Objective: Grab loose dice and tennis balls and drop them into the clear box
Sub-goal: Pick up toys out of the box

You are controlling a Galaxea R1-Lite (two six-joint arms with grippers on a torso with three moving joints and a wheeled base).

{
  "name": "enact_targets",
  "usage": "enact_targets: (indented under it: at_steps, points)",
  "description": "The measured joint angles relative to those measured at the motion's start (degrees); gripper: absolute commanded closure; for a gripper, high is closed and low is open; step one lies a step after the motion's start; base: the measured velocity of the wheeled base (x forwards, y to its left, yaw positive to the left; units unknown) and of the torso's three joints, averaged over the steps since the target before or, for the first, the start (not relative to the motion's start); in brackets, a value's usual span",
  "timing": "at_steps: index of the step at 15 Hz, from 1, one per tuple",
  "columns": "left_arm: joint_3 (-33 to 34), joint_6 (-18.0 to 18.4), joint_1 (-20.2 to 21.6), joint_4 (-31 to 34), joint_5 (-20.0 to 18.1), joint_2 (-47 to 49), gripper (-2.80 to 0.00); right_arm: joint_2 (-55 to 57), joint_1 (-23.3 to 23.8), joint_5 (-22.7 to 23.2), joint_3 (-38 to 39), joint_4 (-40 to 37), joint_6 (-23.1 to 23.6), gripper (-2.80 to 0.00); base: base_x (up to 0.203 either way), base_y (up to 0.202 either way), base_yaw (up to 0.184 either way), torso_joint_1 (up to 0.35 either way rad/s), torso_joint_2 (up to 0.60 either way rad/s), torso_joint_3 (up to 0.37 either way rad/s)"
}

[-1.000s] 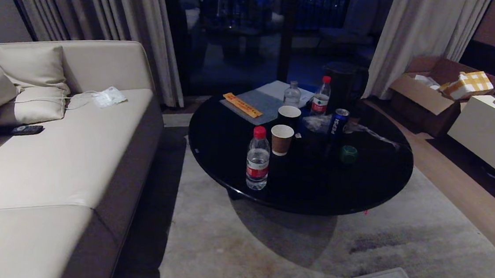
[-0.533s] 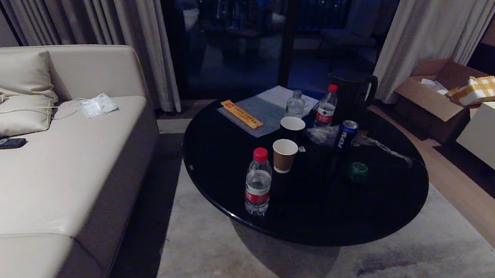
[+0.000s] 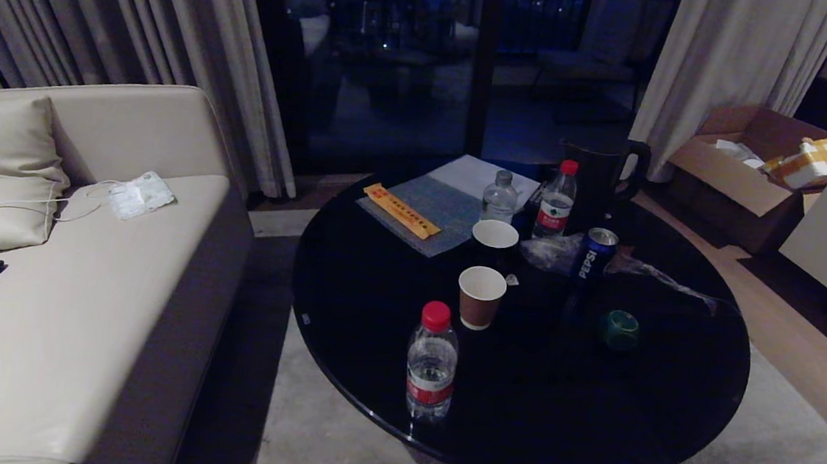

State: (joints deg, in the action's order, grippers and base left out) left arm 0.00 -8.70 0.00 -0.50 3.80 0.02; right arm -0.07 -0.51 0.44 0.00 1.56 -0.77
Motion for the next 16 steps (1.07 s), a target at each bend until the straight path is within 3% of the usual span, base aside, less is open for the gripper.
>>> enact_targets:
  at_steps: [10, 16]
  points:
    - [0.0, 0.0, 0.0, 0.0, 0.0, 0.0, 0.0, 0.0, 0.0, 0.0, 0.0, 0.0, 0.0, 0.0, 0.179, 0.0, -0.001, 0.003, 0.0, 0.002]
    - [0.0, 0.1, 0.0, 0.0, 0.0, 0.0, 0.0, 0.0, 0.0, 0.0, 0.0, 0.0, 0.0, 0.0, 0.011, 0.0, 0.0, 0.0, 0.0, 0.0]
